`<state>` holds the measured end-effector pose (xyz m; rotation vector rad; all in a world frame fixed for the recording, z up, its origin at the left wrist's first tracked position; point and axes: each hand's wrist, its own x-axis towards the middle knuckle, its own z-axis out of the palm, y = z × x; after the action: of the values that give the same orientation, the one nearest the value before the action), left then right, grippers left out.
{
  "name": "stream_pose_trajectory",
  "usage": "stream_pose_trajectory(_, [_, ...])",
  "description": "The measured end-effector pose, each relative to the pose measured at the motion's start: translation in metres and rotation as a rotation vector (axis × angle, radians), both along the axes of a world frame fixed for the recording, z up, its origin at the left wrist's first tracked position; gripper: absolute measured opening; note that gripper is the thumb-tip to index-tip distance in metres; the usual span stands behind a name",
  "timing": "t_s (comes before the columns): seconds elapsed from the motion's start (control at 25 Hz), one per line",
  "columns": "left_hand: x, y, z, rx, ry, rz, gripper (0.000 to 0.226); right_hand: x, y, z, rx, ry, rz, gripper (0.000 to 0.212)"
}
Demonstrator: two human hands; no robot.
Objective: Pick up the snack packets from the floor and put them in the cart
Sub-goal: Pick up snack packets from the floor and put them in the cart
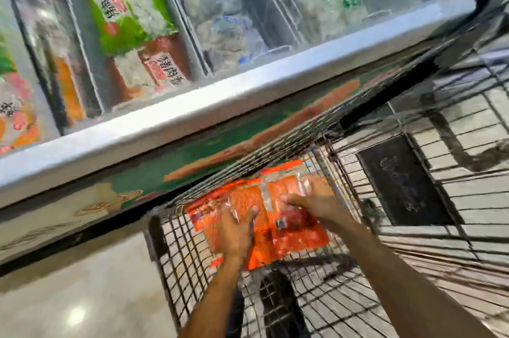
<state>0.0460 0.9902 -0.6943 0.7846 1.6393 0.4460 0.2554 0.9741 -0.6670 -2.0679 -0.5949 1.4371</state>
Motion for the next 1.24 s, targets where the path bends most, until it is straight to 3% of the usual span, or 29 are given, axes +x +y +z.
stream_pose_trajectory(0.12, [0.017,0.000,-0.064,0.026,-0.007,0.077,0.039,0.004,0.015,-0.078,0.036,-0.039,0.107,0.034])
stream_pose_trajectory(0.24, [0.028,0.006,-0.099,0.077,0.056,0.096,0.028,0.006,0.027,-0.135,0.066,-0.119,0.191,0.046])
stream_pose_trajectory(0.32, [0.031,0.006,-0.111,0.067,0.118,0.093,0.033,0.001,0.031,-0.157,0.033,-0.136,0.199,0.049])
stream_pose_trajectory(0.4, [0.031,0.003,-0.117,0.087,0.206,0.074,0.039,-0.001,0.037,-0.160,-0.087,-0.141,0.197,0.050])
stream_pose_trajectory(0.52, [0.039,0.006,-0.104,0.099,0.376,0.011,0.041,-0.002,0.049,-0.147,-0.210,-0.392,0.440,0.060])
stream_pose_trajectory(0.64, [0.041,0.006,-0.091,0.124,0.556,-0.069,0.045,-0.002,0.054,-0.137,-0.253,-0.443,0.525,0.063])
stream_pose_trajectory(0.76, [0.042,0.007,-0.088,0.117,0.599,-0.027,0.045,0.005,0.052,-0.141,-0.259,-0.396,0.477,0.054])
stream_pose_trajectory(0.84, [0.040,0.006,-0.083,0.136,0.679,-0.104,0.040,0.008,0.046,-0.140,-0.213,-0.411,0.470,0.041])
stream_pose_trajectory(1.0, [0.026,0.006,-0.053,0.088,0.795,-0.353,0.067,0.021,0.029,-0.110,-0.113,-0.483,0.533,0.033])
stream_pose_trajectory(1.12, [0.014,0.009,0.016,0.307,0.674,-0.639,0.059,0.024,0.031,-0.039,-0.047,-0.505,0.591,0.035])
stream_pose_trajectory(1.24, [0.002,0.015,0.133,0.538,0.718,-0.710,0.055,0.019,0.035,0.082,0.155,-0.686,0.713,0.042])
